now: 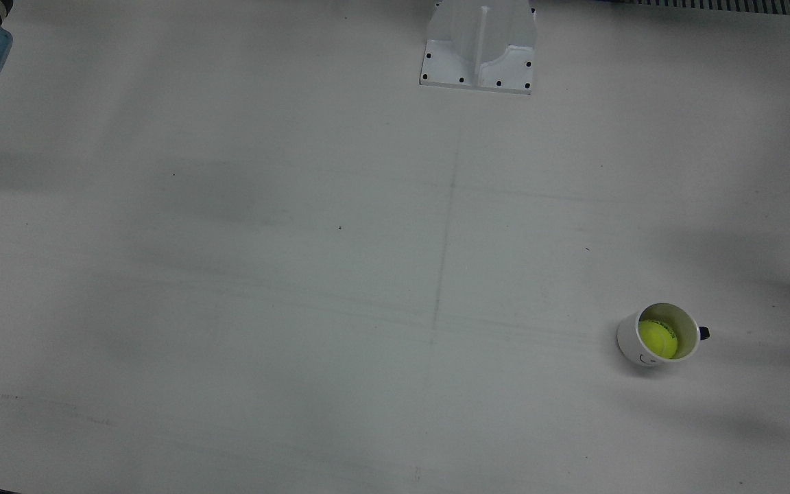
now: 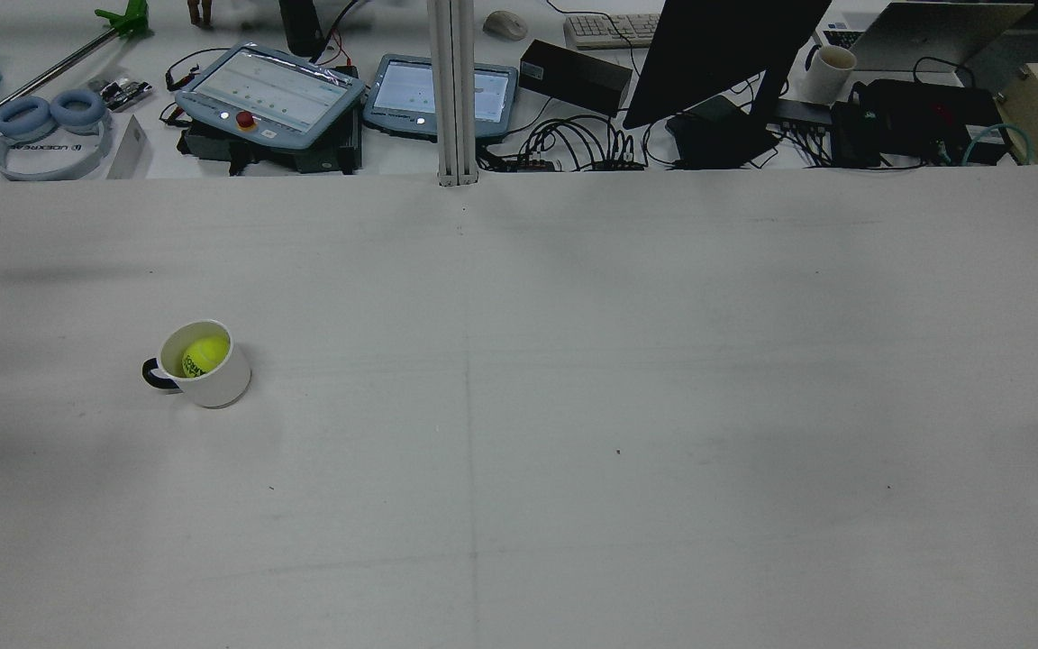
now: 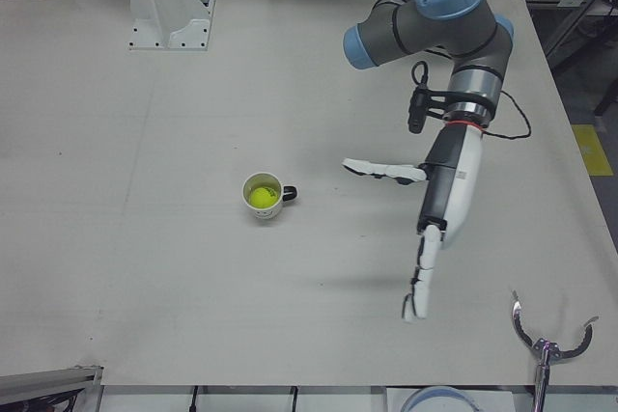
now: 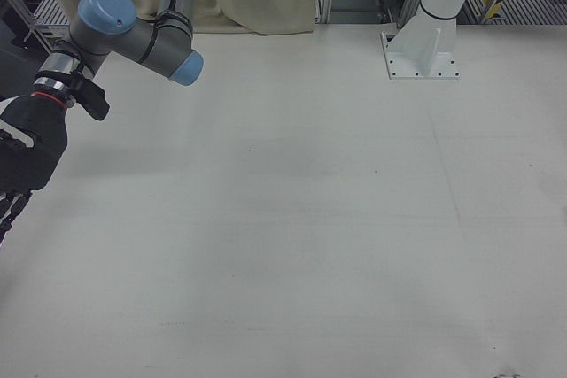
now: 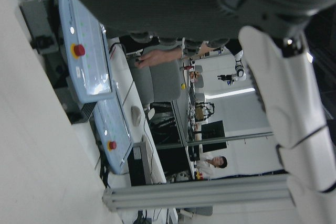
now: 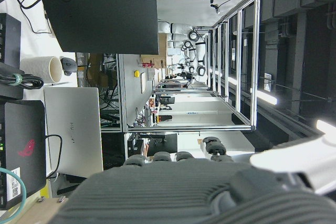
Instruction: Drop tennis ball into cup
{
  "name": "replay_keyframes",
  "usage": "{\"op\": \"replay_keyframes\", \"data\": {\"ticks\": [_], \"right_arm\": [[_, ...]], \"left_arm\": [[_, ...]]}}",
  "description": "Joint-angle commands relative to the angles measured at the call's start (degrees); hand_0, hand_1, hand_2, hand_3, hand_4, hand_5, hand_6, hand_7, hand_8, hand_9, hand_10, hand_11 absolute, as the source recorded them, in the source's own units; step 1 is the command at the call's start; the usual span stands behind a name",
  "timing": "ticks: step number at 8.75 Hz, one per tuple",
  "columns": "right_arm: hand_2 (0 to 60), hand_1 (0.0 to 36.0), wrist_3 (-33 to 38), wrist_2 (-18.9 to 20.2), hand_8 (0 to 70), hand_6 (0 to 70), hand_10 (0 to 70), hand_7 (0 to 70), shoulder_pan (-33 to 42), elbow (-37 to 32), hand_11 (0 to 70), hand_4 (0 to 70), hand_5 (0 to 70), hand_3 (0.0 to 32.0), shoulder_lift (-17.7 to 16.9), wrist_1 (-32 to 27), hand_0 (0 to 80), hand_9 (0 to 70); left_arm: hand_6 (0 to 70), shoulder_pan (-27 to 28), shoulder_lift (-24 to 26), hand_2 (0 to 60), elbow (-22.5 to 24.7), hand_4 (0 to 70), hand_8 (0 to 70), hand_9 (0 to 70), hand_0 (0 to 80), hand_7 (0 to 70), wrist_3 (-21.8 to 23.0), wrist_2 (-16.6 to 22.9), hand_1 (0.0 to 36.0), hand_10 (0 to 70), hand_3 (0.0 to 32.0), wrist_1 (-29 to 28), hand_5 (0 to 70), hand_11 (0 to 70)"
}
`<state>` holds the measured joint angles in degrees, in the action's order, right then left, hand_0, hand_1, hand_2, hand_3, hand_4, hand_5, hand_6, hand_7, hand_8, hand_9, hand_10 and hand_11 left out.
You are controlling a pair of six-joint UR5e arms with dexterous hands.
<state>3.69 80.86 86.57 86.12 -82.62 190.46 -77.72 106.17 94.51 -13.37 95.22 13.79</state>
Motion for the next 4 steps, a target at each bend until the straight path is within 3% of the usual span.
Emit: {"op": "replay_keyframes", "data": {"ticks": [1, 4], "right_arm": [[0.0, 0.0, 0.0, 0.0, 0.0, 0.0, 0.0, 0.0, 0.09, 0.02, 0.0, 0.0, 0.0, 0.0, -0.08, 0.0, 0.0, 0.0], [0.0, 0.0, 0.0, 0.0, 0.0, 0.0, 0.0, 0.0, 0.0, 0.02, 0.0, 0.0, 0.0, 0.0, 0.0, 0.0, 0.0, 0.0]], "left_arm": [[0.0, -8.23, -4.81, 0.0, -1.0, 0.0, 0.0, 0.1, 57.1, 7.6, 0.53, -0.56, 23.9, 0.0, 0.0, 3.26, 2.3, 0.0], [0.0, -8.33, -5.54, 0.0, 0.23, 0.0, 0.0, 0.1, 58.0, 7.8, 0.62, -0.56, 24.7, 0.0, 0.0, 3.35, 2.5, 0.0]]}}
